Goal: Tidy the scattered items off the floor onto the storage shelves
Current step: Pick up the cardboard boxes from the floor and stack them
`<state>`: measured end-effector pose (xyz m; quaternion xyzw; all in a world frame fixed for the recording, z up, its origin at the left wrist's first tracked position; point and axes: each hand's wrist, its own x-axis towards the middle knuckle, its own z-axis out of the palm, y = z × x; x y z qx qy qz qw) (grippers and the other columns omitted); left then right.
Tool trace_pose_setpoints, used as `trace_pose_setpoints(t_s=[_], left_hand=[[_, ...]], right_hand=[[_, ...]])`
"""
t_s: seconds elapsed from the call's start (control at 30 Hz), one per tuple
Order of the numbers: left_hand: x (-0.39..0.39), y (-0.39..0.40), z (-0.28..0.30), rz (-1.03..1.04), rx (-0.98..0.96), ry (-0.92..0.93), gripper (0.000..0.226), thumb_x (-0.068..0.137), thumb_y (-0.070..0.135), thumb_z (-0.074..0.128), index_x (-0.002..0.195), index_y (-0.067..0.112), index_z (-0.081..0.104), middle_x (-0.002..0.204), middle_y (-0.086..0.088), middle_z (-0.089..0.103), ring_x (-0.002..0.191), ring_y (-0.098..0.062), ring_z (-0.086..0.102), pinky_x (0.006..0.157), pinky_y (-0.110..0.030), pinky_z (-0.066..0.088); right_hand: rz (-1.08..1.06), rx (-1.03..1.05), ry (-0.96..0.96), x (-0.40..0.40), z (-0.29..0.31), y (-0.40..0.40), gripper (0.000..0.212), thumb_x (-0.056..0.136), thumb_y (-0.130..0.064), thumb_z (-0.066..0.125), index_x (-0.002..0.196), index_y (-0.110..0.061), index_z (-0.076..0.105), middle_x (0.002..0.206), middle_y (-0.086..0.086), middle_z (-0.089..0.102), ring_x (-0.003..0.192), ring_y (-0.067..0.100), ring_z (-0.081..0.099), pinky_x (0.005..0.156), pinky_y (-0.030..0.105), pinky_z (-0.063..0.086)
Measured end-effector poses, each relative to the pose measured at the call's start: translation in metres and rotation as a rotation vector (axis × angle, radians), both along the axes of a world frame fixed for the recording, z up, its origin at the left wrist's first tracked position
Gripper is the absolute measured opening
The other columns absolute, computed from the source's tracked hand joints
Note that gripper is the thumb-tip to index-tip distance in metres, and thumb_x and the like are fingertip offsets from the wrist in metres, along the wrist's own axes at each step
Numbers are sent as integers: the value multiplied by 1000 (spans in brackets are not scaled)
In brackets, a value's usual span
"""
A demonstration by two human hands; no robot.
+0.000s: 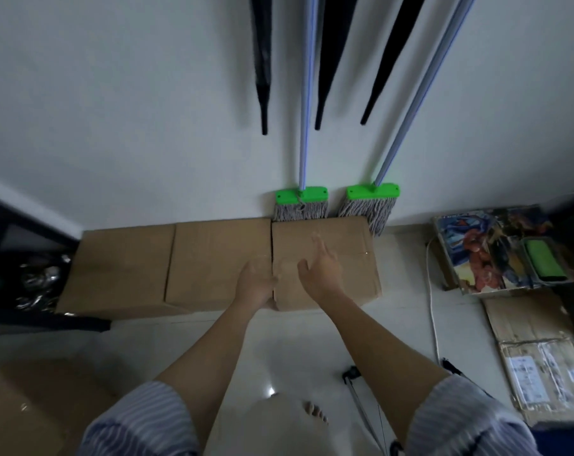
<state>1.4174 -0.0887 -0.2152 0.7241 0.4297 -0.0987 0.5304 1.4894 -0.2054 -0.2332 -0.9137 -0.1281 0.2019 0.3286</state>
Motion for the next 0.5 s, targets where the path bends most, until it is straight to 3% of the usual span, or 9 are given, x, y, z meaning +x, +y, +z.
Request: trace_pose_setpoints(t_s=[0.07, 0.1, 0.13, 0.2, 0.23, 0.4, 0.5], left_hand=[[-16, 11, 22, -1, 26, -21, 66, 91, 6, 65, 147, -3, 29, 145, -12, 44, 129, -26, 45, 76, -11, 30], [-24, 20, 32, 2, 27, -27, 73, 91, 7, 66, 149, -2, 23, 146, -7, 41, 129, -23, 44, 80, -9, 29], [-35, 28, 44, -8, 34, -16, 80, 90, 11, 67, 151, 0, 17, 148, 0, 33, 131, -20, 40, 90, -11, 31], [-60, 47, 67, -33, 83, 7, 92, 89, 24, 70, 154, 6, 8, 160, -4, 20, 144, -20, 28, 111, -23, 28], [-74, 57, 78, -39, 101, 12, 94, 89, 28, 70, 155, 8, 7, 161, -5, 17, 147, -22, 23, 114, -27, 26], [-156, 106, 122, 54, 176, 27, 92, 92, 35, 66, 156, 13, 4, 163, -4, 11, 150, -23, 13, 118, -33, 20], [-218, 138, 140, 225, 195, 28, 91, 90, 30, 68, 156, 10, 8, 162, -8, 16, 148, -22, 18, 116, -28, 18]], right_hand=[[107, -58, -24, -13, 31, 11, 68, 95, -21, 49, 154, -8, 17, 160, 11, 24, 147, 27, 20, 119, 42, 19], [164, -90, -36, -21, 46, 18, 68, 96, -23, 48, 154, -8, 16, 161, 11, 21, 148, 27, 18, 120, 41, 17], [222, -121, -50, -29, 59, 25, 68, 97, -26, 46, 155, -8, 14, 162, 11, 18, 149, 26, 16, 120, 41, 16], [332, -160, -83, -45, 80, 42, 68, 99, -31, 45, 155, -9, 14, 163, 9, 14, 150, 25, 12, 120, 42, 15], [376, -171, -98, -53, 89, 51, 69, 98, -34, 45, 155, -10, 14, 163, 9, 12, 150, 25, 11, 120, 42, 15], [573, -228, -147, -98, 127, 107, 73, 98, -37, 47, 156, -11, 11, 164, 9, 8, 150, 26, 8, 120, 44, 16], [696, -253, -146, -136, 144, 149, 74, 99, -36, 47, 156, -11, 7, 164, 10, 5, 151, 26, 6, 120, 45, 16]])
